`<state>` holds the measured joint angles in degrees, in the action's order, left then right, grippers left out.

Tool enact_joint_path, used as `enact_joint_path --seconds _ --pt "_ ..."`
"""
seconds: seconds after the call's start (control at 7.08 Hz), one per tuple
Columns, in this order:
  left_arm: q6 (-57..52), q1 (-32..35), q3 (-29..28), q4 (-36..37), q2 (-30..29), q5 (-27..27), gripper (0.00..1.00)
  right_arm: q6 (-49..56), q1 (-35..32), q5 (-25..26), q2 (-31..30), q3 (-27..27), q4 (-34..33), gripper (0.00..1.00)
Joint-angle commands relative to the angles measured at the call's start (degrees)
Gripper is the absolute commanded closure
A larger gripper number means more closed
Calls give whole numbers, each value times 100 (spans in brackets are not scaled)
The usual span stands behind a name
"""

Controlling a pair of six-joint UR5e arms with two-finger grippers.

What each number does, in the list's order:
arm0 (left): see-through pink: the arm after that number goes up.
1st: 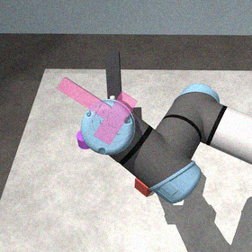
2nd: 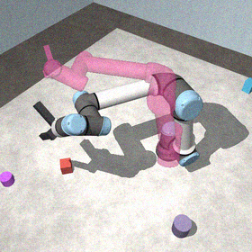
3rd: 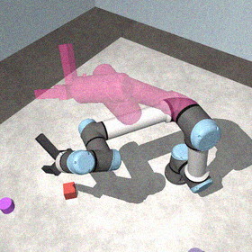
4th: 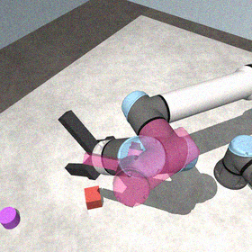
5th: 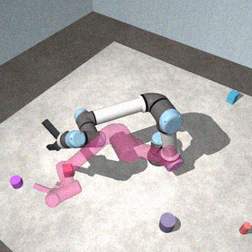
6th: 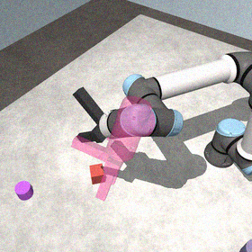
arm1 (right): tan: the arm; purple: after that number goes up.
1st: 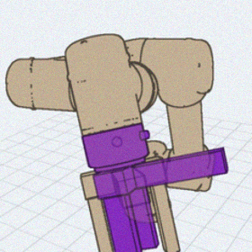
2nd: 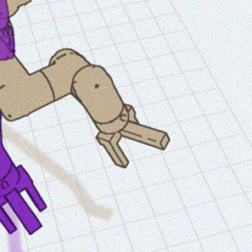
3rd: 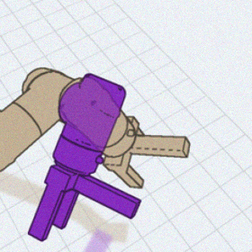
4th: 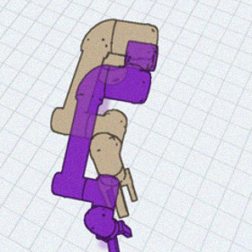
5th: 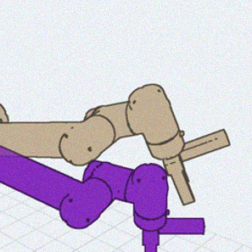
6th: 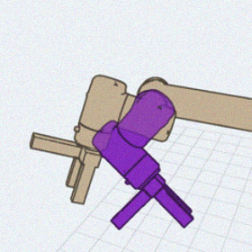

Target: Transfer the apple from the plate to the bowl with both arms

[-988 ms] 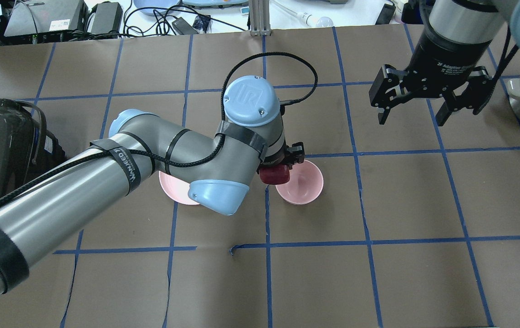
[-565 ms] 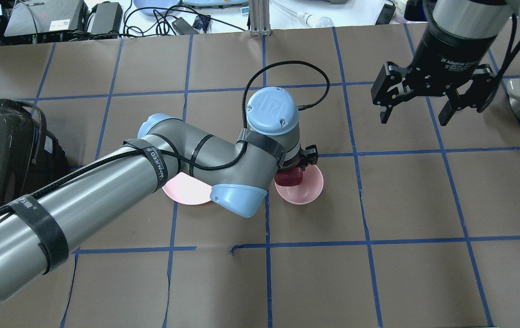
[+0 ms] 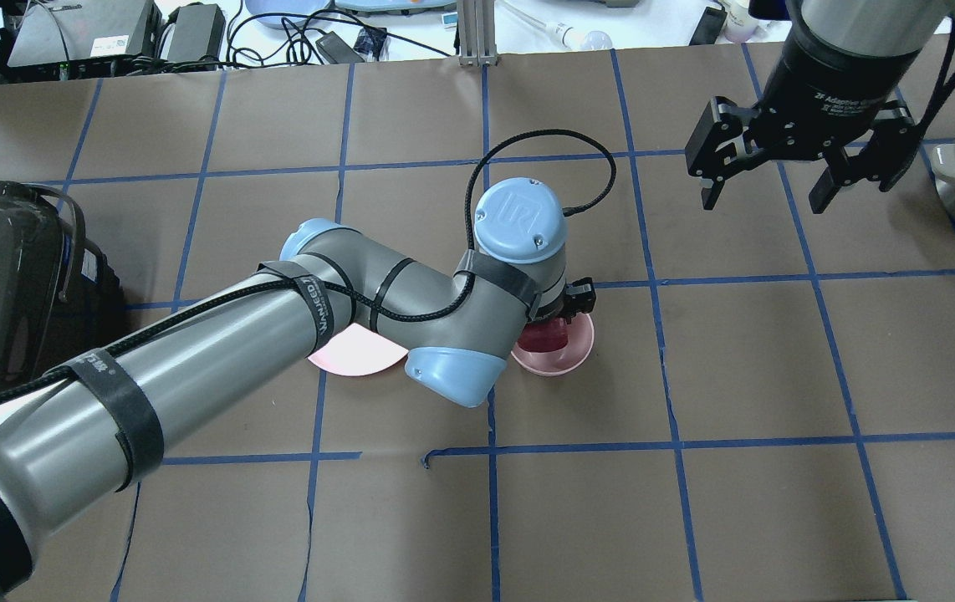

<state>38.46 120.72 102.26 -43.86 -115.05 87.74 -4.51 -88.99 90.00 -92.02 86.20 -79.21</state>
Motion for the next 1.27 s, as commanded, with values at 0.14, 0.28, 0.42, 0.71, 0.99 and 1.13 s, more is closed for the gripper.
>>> enact_joint_path --seconds 0.14,0.28,0.42,0.71,0.99,1.13 --pt "-215 -92 49 36 272 32 0 20 4 18 -1 -7 -94 0" --pt "-625 -310 66 -60 490 154 0 37 -4 26 -9 2 -86 0" --pt "-1569 -843 92 -679 754 425 0 46 4 9 -9 -7 -120 0" --pt "-2383 -1723 84 -1454 1342 437 0 46 -4 18 -27 -7 -156 0" --pt "-3466 -2463 -38 -2290 1957 428 0 20 -22 26 -71 -42 -121 0" --pt "-3573 -2570 -396 -2955 2204 428 0 11 -31 9 -71 -33 -121 0"
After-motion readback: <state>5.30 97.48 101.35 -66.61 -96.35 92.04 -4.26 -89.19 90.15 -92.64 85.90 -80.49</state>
